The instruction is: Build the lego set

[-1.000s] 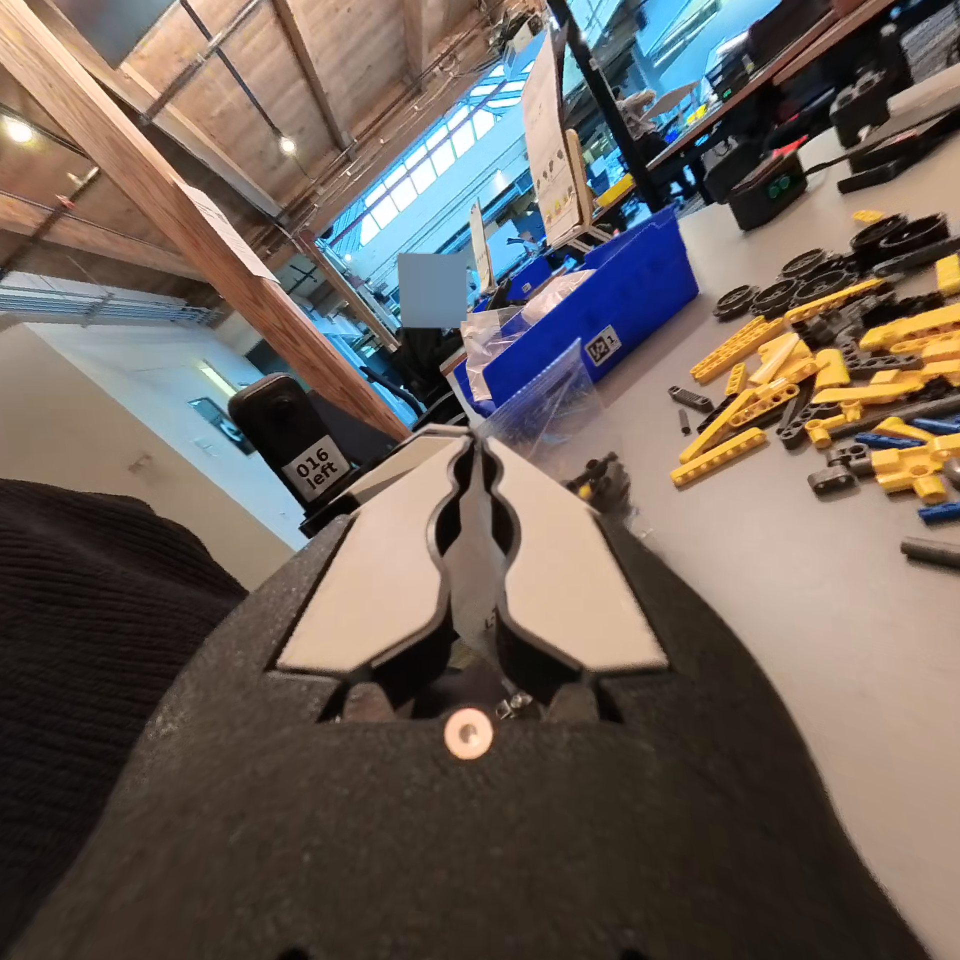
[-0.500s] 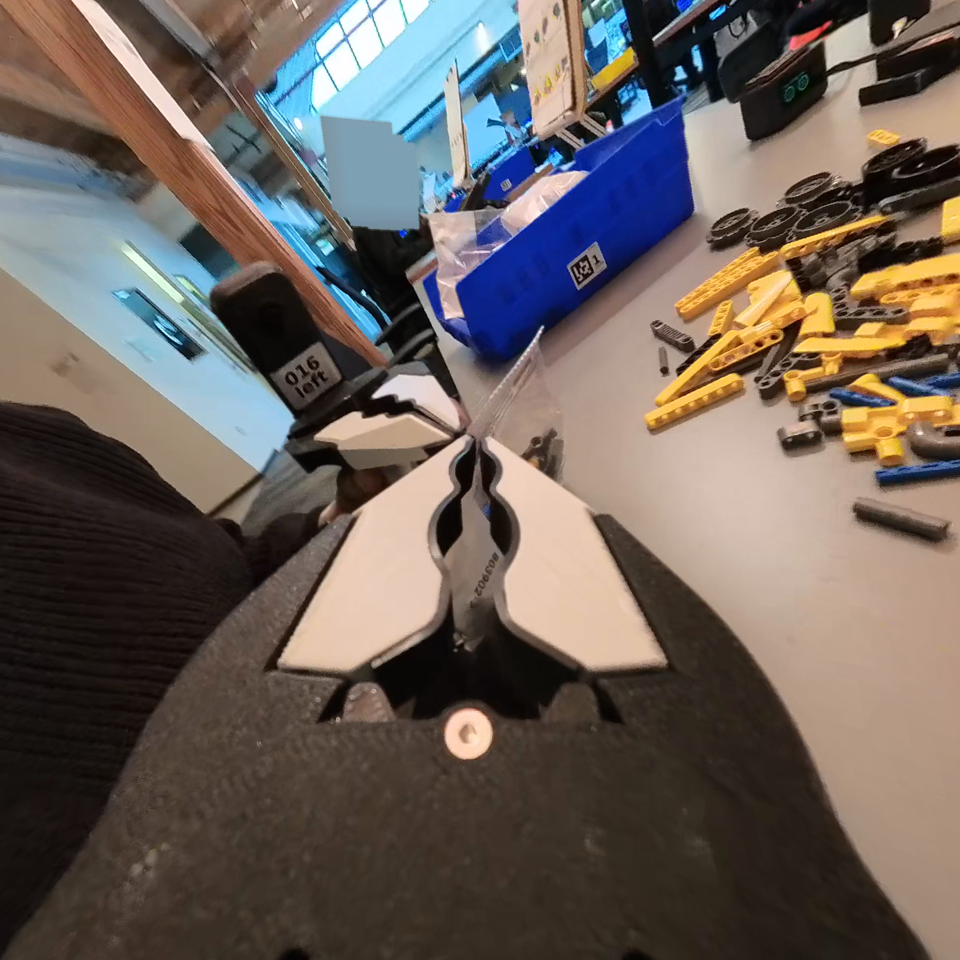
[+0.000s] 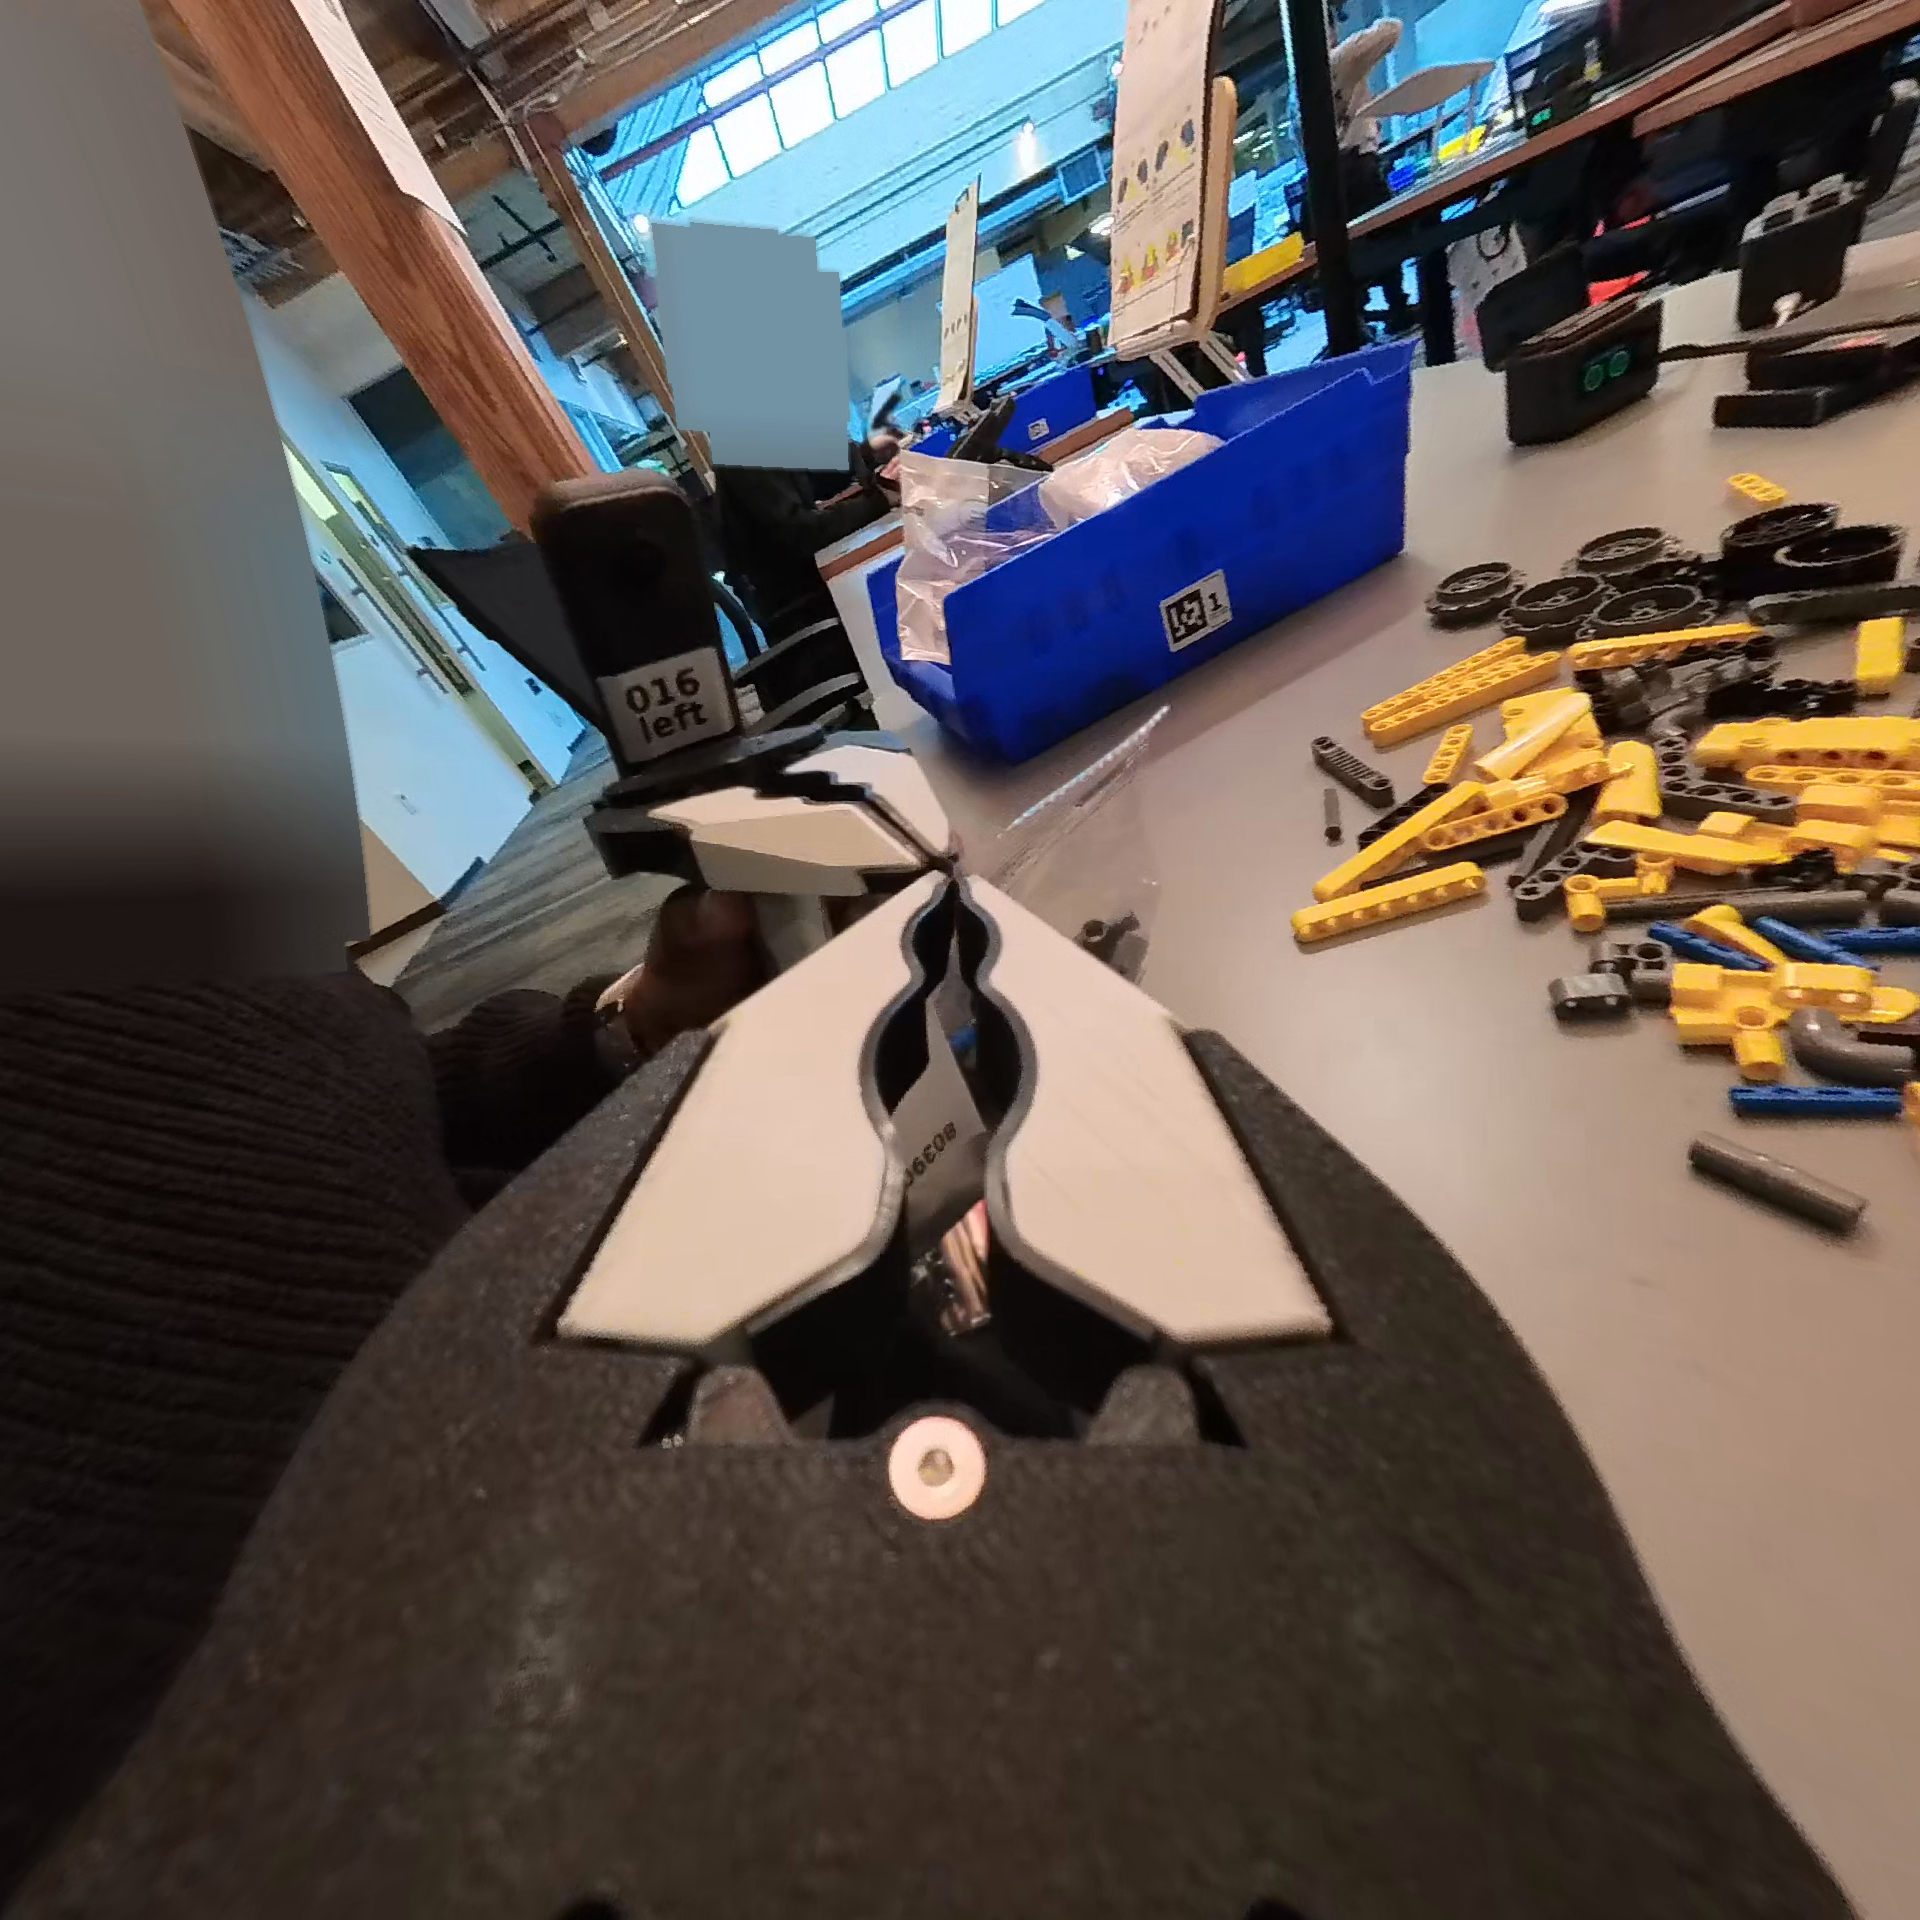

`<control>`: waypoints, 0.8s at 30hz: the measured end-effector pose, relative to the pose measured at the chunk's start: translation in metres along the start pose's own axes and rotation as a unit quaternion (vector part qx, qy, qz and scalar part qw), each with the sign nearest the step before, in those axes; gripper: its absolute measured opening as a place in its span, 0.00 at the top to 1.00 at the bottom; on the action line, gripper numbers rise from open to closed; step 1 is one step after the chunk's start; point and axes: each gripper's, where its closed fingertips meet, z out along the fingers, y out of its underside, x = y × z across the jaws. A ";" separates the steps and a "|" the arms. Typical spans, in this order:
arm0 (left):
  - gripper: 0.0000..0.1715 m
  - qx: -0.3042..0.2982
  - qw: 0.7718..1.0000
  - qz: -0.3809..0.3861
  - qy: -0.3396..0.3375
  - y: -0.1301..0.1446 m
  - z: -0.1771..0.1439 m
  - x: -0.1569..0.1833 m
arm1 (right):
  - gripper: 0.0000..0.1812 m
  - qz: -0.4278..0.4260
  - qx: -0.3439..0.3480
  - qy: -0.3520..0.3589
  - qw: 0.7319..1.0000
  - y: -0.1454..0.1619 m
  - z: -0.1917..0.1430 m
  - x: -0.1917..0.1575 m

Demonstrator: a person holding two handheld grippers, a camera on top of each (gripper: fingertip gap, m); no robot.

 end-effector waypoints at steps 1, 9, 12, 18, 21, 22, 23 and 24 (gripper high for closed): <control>1.00 0.003 1.000 0.002 -0.006 0.000 0.000 -0.001 | 1.00 -0.006 -0.002 0.006 1.000 0.000 0.000 0.001; 0.91 0.016 1.000 -0.026 0.000 -0.004 -0.001 -0.002 | 1.00 -0.088 -0.028 0.042 0.995 0.002 0.000 -0.002; 0.90 -0.001 1.000 -0.005 -0.003 -0.001 -0.002 0.000 | 1.00 -0.149 -0.044 0.063 0.986 0.003 0.002 -0.003; 0.96 -0.039 0.999 -0.009 0.001 -0.001 -0.005 0.001 | 1.00 -0.261 -0.066 0.108 0.957 0.002 0.001 -0.005; 1.00 -0.038 0.999 -0.008 -0.006 -0.005 -0.006 0.003 | 1.00 -0.279 -0.062 0.117 0.951 -0.001 0.001 -0.007; 1.00 -0.041 0.999 -0.001 -0.013 -0.005 -0.006 0.003 | 1.00 -0.277 -0.063 0.117 0.952 -0.002 0.001 -0.007; 1.00 -0.046 0.999 0.005 -0.018 -0.005 -0.005 0.003 | 1.00 -0.278 -0.064 0.117 0.951 -0.002 0.001 -0.007; 1.00 -0.051 0.998 0.005 -0.019 -0.004 -0.005 0.004 | 1.00 -0.281 -0.065 0.117 0.950 -0.001 0.000 -0.007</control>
